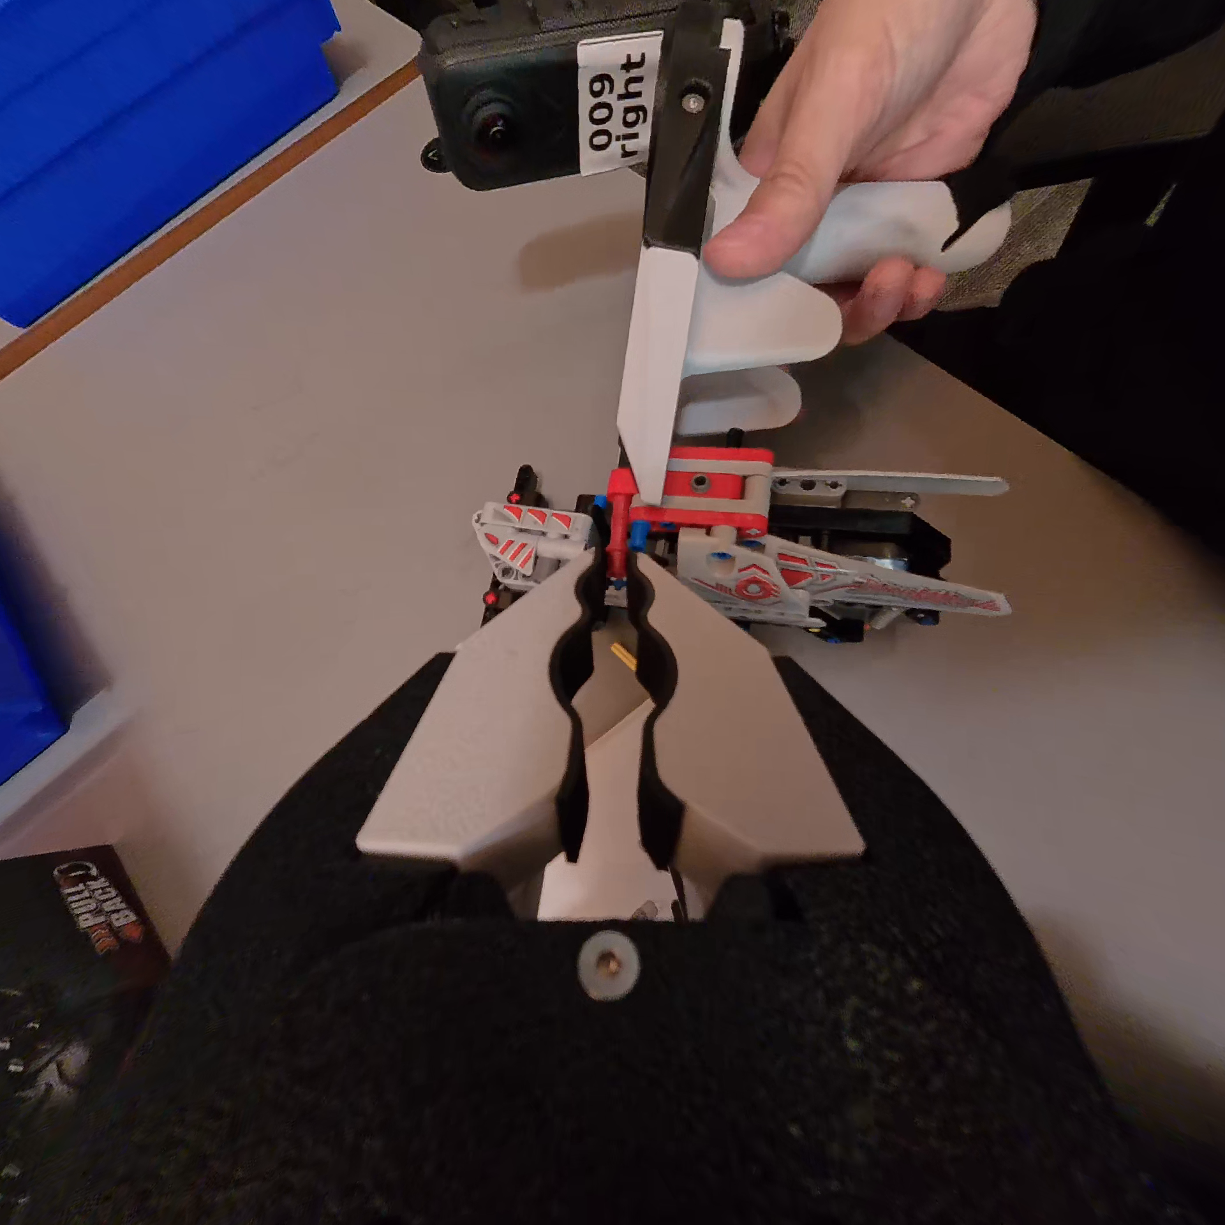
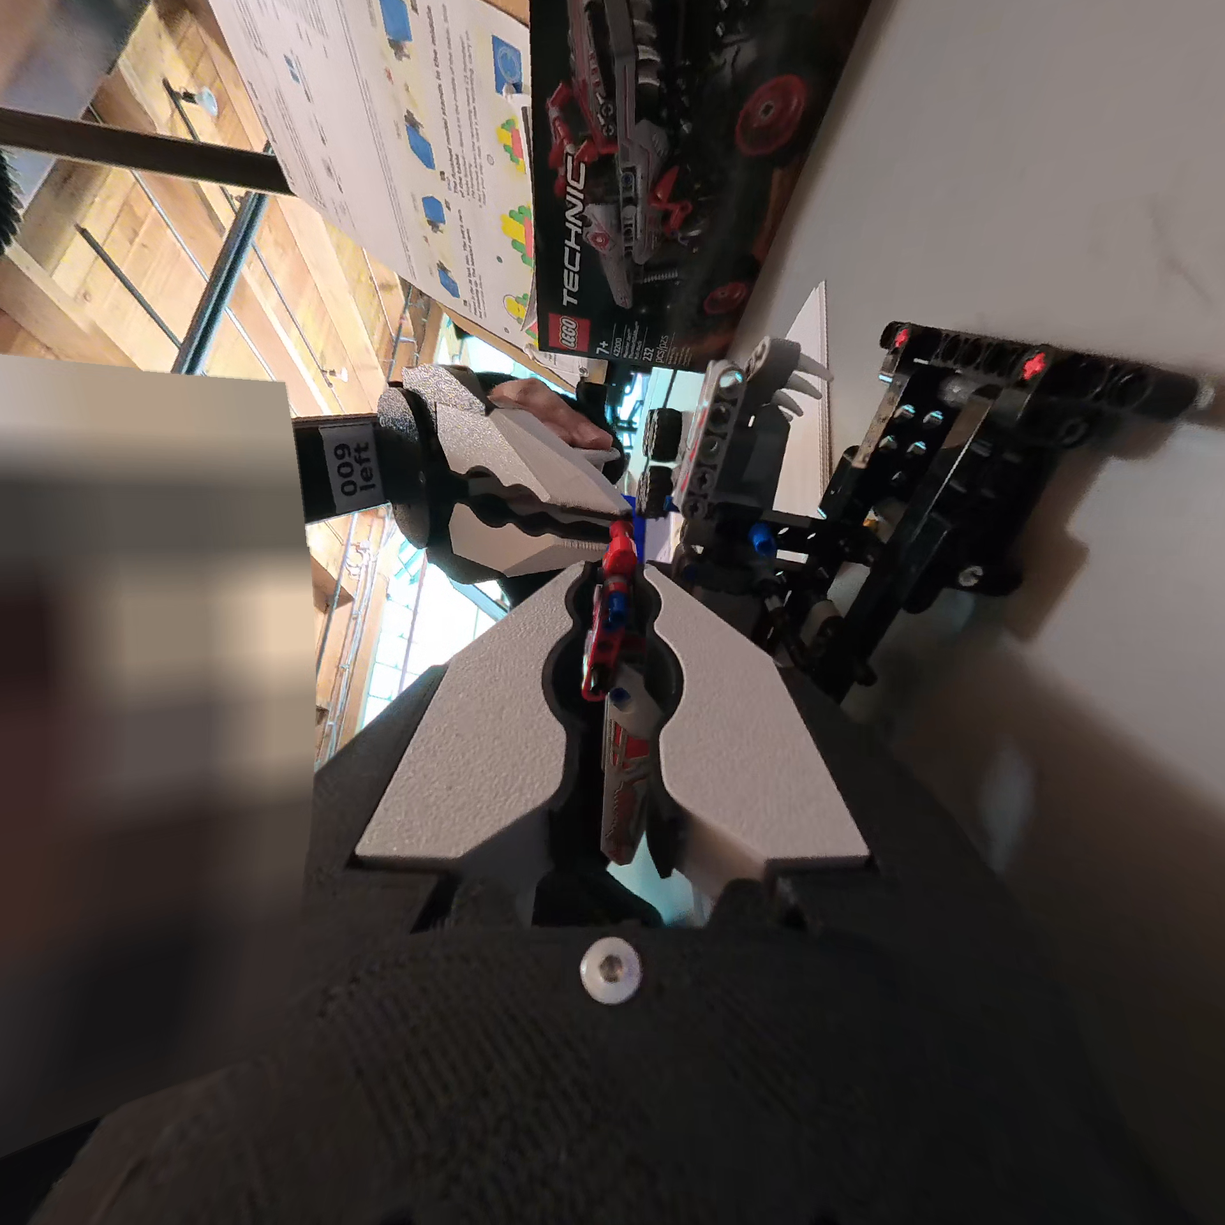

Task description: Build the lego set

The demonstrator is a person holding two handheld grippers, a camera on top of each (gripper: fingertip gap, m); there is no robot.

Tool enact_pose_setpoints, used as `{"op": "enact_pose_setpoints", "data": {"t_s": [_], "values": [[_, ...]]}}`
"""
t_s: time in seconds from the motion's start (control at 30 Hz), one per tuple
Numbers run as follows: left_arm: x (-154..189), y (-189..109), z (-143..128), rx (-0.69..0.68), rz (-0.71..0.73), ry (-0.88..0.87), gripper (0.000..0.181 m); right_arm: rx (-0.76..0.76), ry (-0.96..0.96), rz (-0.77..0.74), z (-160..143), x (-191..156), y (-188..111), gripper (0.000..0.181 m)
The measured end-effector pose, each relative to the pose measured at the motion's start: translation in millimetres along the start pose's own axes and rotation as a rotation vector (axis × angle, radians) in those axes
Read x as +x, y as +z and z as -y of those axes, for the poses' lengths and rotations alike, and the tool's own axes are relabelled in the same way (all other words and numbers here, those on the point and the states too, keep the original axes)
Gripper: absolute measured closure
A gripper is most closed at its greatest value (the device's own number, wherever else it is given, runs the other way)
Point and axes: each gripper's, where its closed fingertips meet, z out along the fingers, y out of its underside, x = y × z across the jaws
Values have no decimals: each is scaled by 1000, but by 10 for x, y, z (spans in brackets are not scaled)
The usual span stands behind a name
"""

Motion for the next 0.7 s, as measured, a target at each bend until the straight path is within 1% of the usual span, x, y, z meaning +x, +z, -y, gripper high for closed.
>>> {"op": "enact_pose_setpoints", "data": {"t_s": [0.23, 0.33, 0.47, 0.7], "values": [[5, 17, 19, 5, 5, 9, 178, 16, -8, 15, -2, -44, -27, 161], [7, 26, 18, -1, 9, 21, 178, 17, -13, 4, -2, 10, -37, 171], [9, 38, 5, -9, 10, 23, 178, 35, -5, 23, 17, 4, -31, 172], [13, 48, 14, -3, 7, 22, 178, 60, -11, 29, 65, -39, -52, 163]]}}
